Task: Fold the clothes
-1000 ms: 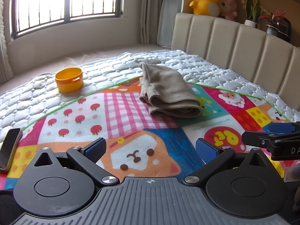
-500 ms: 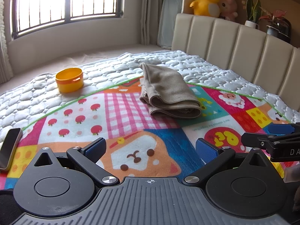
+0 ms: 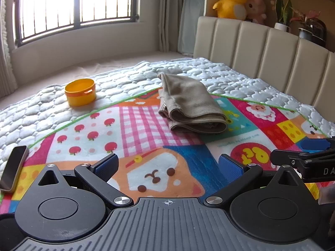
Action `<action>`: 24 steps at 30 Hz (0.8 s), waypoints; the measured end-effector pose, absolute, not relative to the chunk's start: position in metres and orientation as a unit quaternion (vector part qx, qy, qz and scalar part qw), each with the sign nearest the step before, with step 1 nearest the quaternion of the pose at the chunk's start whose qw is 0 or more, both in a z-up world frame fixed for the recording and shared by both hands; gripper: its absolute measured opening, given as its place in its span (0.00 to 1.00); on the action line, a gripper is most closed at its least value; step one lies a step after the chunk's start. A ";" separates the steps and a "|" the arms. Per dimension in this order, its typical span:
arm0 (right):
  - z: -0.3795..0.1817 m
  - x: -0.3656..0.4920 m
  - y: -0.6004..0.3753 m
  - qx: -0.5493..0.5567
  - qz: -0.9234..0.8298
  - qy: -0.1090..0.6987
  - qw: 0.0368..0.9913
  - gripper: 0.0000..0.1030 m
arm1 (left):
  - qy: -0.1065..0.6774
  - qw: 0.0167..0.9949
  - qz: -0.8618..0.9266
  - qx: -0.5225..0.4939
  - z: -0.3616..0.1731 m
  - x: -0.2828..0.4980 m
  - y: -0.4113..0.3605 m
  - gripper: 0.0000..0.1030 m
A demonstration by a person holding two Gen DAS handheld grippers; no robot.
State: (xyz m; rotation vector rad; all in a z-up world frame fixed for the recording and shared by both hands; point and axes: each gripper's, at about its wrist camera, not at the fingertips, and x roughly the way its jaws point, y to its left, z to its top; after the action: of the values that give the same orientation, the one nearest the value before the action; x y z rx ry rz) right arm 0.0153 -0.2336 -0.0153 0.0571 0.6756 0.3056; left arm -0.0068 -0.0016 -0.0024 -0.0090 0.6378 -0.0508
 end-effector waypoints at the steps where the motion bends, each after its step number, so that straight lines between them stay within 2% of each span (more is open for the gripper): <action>1: -0.015 0.015 -0.234 0.028 0.149 0.330 0.932 1.00 | 0.314 0.949 -0.025 -0.003 -0.002 -0.007 -0.002 1.00; 24: -0.016 0.016 -0.232 0.026 0.150 0.332 0.931 1.00 | 0.317 0.948 -0.030 -0.001 -0.002 -0.007 -0.003 1.00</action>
State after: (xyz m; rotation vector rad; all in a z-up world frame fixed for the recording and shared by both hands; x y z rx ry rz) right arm 0.0157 -0.2322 -0.0159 0.0531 0.6797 0.3073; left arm -0.0066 -0.0026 -0.0021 -0.0012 0.6456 -0.0607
